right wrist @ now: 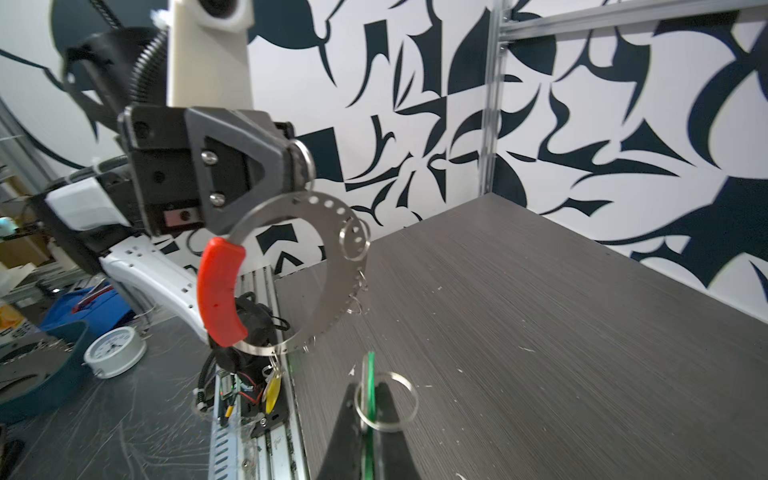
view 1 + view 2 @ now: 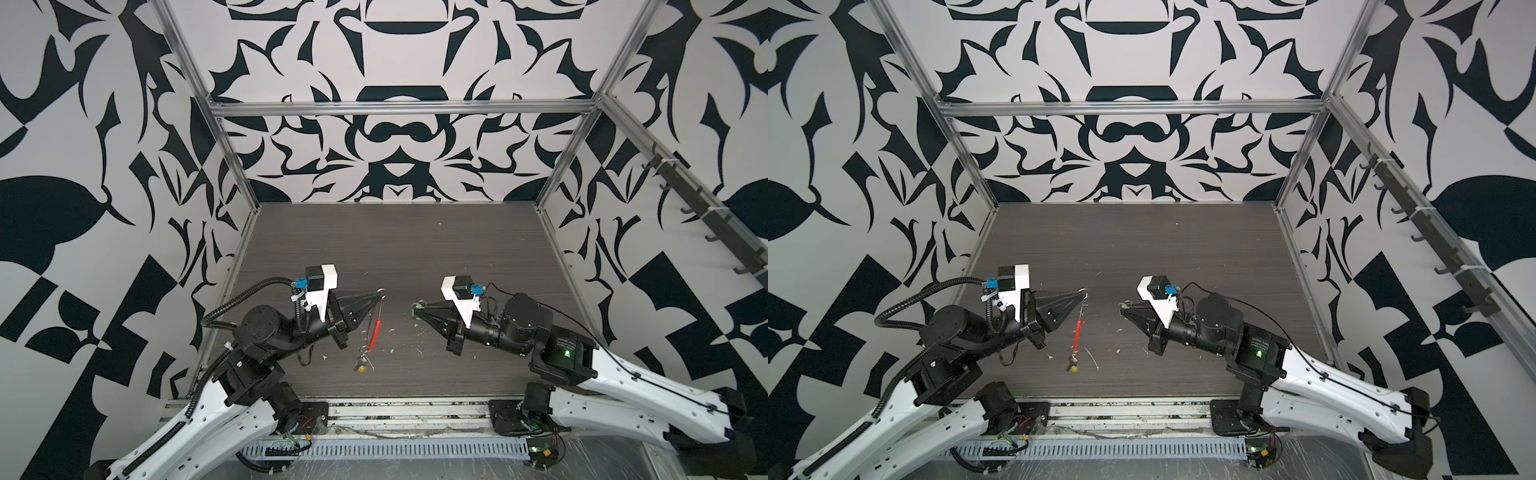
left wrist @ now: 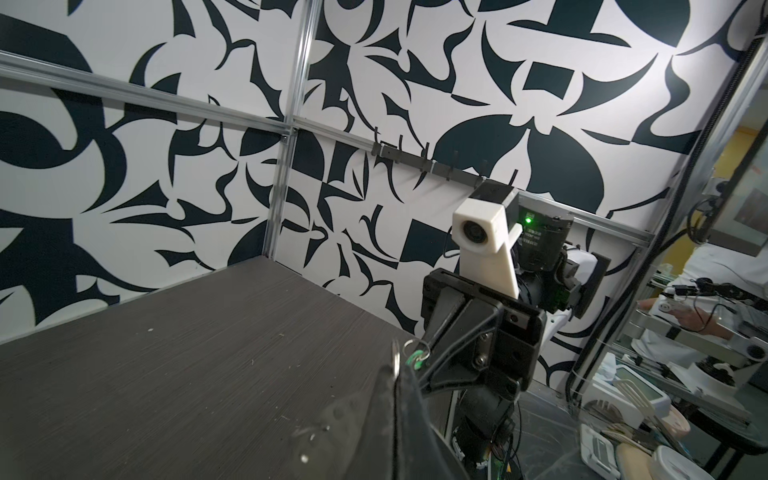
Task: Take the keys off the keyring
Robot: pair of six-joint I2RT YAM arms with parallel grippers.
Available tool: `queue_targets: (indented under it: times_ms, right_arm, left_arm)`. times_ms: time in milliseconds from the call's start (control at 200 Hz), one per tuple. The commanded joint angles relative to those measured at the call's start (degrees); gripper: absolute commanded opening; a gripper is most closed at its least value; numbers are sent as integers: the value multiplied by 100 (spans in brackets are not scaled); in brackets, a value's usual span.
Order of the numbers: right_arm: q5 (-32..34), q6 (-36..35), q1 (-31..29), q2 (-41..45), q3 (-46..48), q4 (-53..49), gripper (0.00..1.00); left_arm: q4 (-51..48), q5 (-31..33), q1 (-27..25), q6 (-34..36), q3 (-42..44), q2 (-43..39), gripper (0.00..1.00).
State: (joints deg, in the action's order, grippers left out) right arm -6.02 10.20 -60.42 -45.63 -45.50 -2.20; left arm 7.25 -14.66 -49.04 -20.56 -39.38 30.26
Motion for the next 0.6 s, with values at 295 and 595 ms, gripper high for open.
queue_targets:
  times_ms: [295,595]
  right_arm:
    - [-193,1761,2237,-1334,1378,379,0]
    - [-254,2030,2557,-2685,1588,847,0]
  left_arm:
    - [50,630,-1,-175,337,-416,0]
    - [277,640,-1,-276,501,-355,0]
